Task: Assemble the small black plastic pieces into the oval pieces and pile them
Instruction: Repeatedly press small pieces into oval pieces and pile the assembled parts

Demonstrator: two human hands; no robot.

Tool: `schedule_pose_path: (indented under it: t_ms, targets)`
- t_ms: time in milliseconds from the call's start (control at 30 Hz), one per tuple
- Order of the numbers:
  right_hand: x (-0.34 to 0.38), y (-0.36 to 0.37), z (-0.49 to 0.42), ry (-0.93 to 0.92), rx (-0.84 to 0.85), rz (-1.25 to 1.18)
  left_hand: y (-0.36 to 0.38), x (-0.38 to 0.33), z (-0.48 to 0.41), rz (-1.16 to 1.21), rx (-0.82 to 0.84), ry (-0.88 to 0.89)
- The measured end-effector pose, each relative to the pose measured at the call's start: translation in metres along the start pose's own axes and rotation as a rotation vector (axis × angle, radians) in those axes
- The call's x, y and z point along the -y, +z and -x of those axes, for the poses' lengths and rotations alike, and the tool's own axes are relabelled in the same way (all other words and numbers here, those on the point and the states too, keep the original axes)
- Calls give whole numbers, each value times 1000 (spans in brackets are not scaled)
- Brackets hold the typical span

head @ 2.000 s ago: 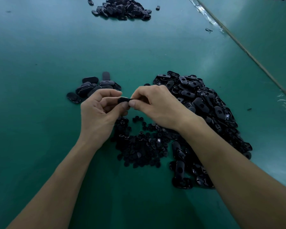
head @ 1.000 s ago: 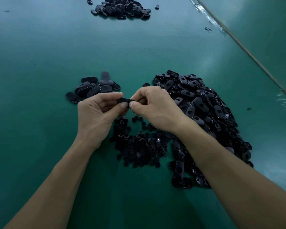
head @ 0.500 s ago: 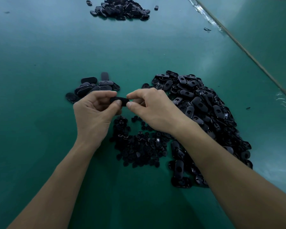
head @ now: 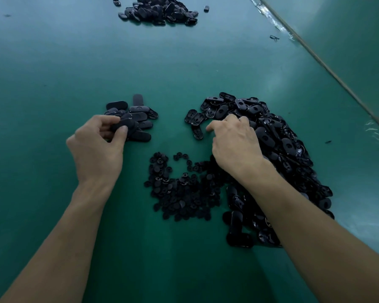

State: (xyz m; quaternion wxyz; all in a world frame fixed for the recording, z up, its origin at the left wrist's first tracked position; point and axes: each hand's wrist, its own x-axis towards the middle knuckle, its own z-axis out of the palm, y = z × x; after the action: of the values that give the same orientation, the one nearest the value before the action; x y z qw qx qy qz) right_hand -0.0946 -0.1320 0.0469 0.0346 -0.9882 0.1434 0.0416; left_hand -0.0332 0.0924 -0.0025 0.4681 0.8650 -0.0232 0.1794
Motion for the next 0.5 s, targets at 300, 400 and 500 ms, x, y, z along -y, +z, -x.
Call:
schedule_pose_path:
  t_ms: [300, 400, 500]
  targets:
    - [-4, 2, -4, 1, -138, -197, 2, 1, 1, -173, 28, 12]
    - [-2, 1, -5, 7, -208, -241, 3, 1, 1, -183, 19, 16]
    - [2, -1, -5, -11, -302, -228, 4, -2, 3, -151, -17, 82]
